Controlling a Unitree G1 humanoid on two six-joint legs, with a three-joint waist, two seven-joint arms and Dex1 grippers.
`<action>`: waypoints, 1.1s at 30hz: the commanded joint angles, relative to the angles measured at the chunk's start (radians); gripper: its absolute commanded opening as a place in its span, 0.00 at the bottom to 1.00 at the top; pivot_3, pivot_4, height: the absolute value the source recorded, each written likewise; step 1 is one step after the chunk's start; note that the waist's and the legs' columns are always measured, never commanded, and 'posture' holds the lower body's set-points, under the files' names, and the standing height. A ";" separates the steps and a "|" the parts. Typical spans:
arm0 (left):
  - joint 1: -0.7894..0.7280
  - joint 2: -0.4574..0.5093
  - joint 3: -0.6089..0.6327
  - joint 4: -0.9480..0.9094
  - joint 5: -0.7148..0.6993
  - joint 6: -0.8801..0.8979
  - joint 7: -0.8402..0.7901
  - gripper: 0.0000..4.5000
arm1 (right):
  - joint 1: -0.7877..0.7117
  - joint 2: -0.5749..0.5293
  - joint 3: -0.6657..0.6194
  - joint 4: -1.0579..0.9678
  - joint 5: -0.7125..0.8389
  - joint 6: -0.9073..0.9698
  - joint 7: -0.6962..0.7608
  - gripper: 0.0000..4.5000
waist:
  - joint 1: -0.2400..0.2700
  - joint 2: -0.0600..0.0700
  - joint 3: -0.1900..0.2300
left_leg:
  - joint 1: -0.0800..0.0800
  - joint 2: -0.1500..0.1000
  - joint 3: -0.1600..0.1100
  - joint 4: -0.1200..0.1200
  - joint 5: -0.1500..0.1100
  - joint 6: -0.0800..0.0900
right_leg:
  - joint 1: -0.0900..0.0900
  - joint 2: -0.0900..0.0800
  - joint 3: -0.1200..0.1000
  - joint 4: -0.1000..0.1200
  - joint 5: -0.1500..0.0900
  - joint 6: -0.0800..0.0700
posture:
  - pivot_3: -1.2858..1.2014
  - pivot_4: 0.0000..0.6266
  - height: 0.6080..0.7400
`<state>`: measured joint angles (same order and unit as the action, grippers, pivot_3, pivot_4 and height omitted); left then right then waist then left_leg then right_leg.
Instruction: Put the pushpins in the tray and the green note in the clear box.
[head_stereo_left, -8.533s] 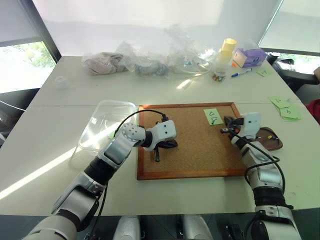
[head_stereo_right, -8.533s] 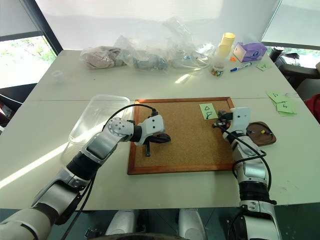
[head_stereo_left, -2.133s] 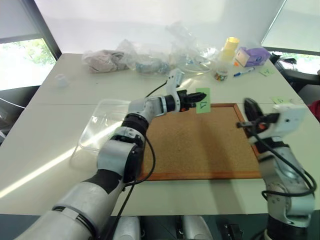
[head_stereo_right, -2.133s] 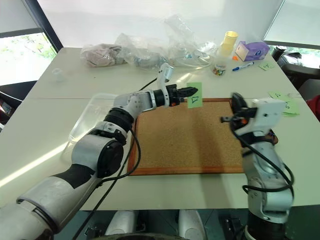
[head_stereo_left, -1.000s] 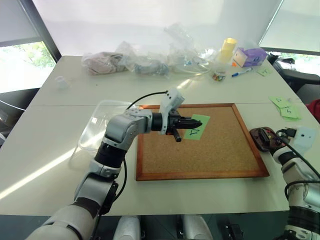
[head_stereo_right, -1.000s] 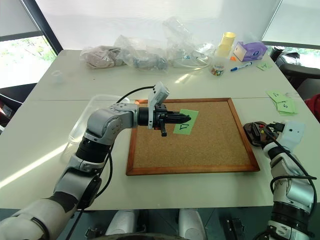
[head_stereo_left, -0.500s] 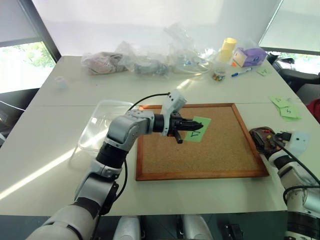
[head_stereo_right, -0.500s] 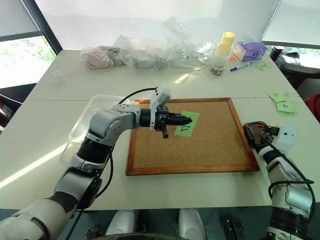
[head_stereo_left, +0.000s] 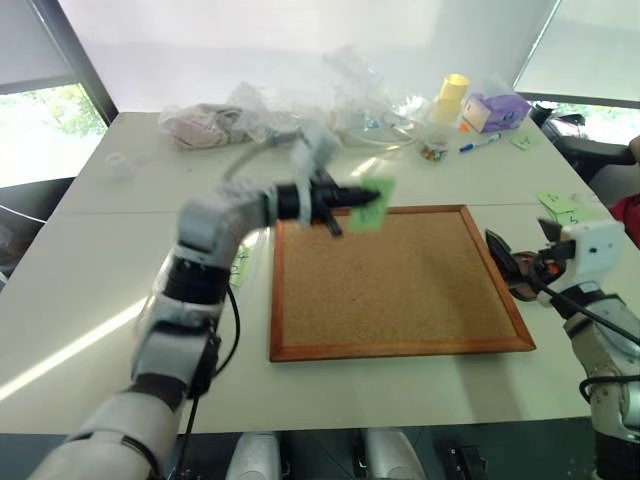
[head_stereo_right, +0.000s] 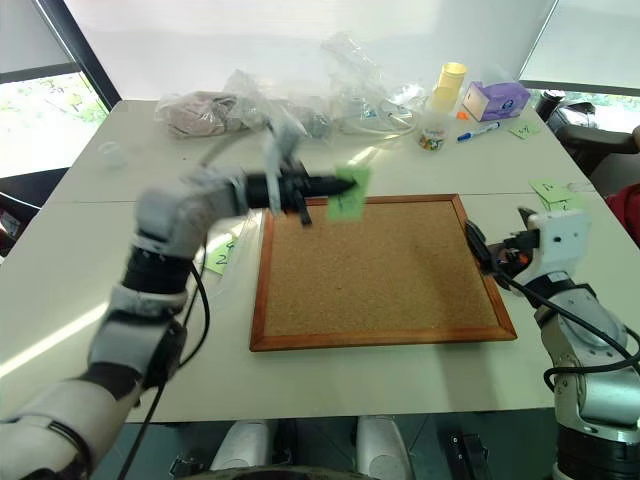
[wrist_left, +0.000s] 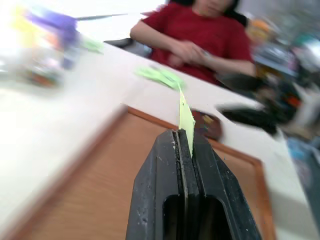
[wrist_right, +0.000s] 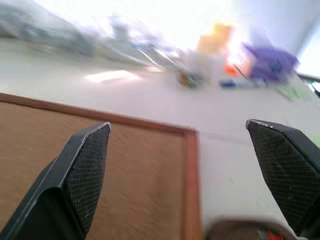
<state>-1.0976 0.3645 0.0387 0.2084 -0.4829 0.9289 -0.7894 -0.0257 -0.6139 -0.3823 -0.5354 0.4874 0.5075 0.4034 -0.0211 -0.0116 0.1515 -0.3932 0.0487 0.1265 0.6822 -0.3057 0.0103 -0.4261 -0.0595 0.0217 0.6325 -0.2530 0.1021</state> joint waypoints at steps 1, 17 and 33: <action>-0.037 0.156 0.050 0.080 0.043 0.088 0.040 0.00 | -0.024 -0.035 0.057 -0.152 0.136 0.131 0.036 0.99 | 0.000 0.000 0.000 | 0.001 0.000 -0.001 -0.001 0.000 0.000 | 0.000 0.001 0.000 0.000 0.000 0.000 | 0.52 0.24 0.98; 0.250 0.461 -0.073 -0.030 0.026 0.262 -0.143 0.44 | -0.001 0.033 0.273 -0.164 0.127 0.160 0.043 1.00 | 0.031 -0.012 0.004 | -0.005 -0.002 0.001 0.003 0.000 0.000 | -0.001 -0.003 -0.003 0.000 -0.002 -0.003 | 0.52 0.24 0.98; 0.291 0.341 -0.012 -0.338 -0.110 0.064 -0.196 0.85 | 0.167 0.108 -0.020 -0.101 0.176 0.093 0.002 1.00 | 0.032 -0.011 0.004 | -0.006 -0.002 0.001 0.003 0.000 0.000 | -0.001 -0.003 -0.003 -0.001 0.000 -0.001 | 0.52 0.24 0.98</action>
